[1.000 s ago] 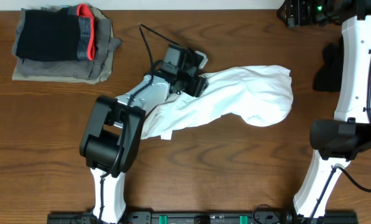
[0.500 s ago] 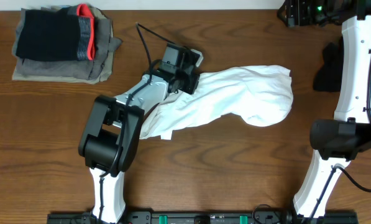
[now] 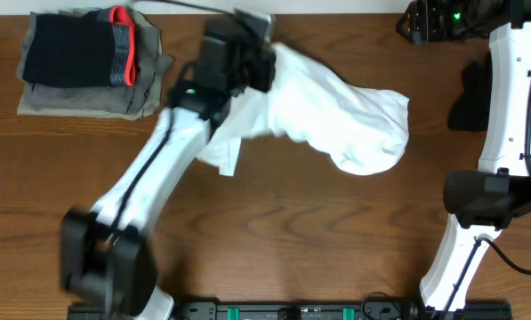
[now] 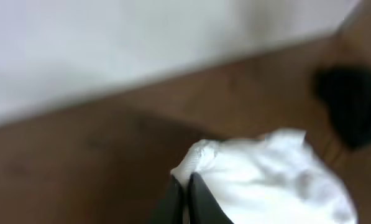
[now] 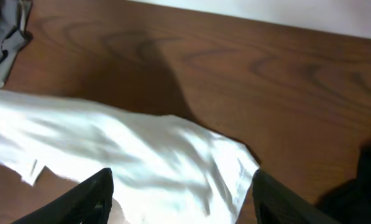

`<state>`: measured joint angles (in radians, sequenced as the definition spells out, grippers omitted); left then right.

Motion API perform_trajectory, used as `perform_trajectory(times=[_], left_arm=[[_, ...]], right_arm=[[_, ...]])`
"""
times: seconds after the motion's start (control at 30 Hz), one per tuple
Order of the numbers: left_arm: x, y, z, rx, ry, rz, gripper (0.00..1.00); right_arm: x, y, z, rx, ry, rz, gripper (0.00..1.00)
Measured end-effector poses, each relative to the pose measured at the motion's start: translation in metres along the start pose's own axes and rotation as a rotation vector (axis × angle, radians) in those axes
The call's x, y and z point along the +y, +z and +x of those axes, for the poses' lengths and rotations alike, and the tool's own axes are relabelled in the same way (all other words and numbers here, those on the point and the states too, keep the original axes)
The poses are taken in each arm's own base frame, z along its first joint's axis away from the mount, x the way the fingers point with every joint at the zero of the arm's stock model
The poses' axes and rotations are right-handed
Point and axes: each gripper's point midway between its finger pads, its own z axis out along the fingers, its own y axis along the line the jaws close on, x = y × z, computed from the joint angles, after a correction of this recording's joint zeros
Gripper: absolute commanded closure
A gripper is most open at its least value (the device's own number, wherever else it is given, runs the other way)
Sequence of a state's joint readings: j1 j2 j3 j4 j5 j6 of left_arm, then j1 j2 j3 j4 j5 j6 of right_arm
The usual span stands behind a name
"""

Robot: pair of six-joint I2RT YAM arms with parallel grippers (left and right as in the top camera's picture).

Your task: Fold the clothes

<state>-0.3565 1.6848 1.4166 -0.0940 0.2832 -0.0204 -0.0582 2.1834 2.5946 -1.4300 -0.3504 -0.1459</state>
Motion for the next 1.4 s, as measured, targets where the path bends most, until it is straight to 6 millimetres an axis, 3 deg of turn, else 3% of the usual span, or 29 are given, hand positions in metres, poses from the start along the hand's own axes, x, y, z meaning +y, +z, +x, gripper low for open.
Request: perform_trajectory(times=[0.1, 0.2, 0.4, 0.67, 0.8, 0.93, 1.17, 1.3, 1.4], left_arm=[[-0.007, -0.036, -0.039, -0.104, 0.042, -0.018, 0.94], [-0.011, -0.058, -0.057, -0.159, 0.069, -0.03, 0.94], [-0.008, -0.072, -0.068, -0.193, 0.091, -0.072, 0.94], [0.015, -0.087, -0.085, -0.253, 0.111, -0.222, 0.94], [0.022, -0.093, -0.1, -0.317, 0.124, -0.255, 0.94], [0.021, -0.106, -0.128, -0.437, 0.134, -0.266, 0.94], [0.005, -0.16, -0.177, -0.66, 0.153, -0.256, 0.94], [-0.002, -0.182, -0.187, -0.706, 0.157, -0.253, 0.94], [-0.002, -0.184, -0.187, -0.71, 0.157, -0.253, 0.94]], right_arm=[[0.002, 0.001, 0.003, 0.014, 0.002, -0.004, 0.29], [0.006, 0.002, 0.005, 0.022, -0.002, -0.01, 0.28], [0.007, 0.015, 0.017, 0.073, -0.006, -0.021, 0.26], [0.017, 0.053, 0.061, 0.239, -0.018, -0.095, 0.2], [0.034, 0.069, 0.08, 0.306, -0.068, -0.138, 0.19], [0.061, 0.082, 0.087, 0.334, -0.144, -0.176, 0.19], [0.108, 0.092, 0.092, 0.343, -0.271, -0.232, 0.19], [0.125, 0.098, 0.098, 0.356, -0.309, -0.253, 0.2], [0.136, 0.106, 0.101, 0.353, -0.338, -0.266, 0.2]])
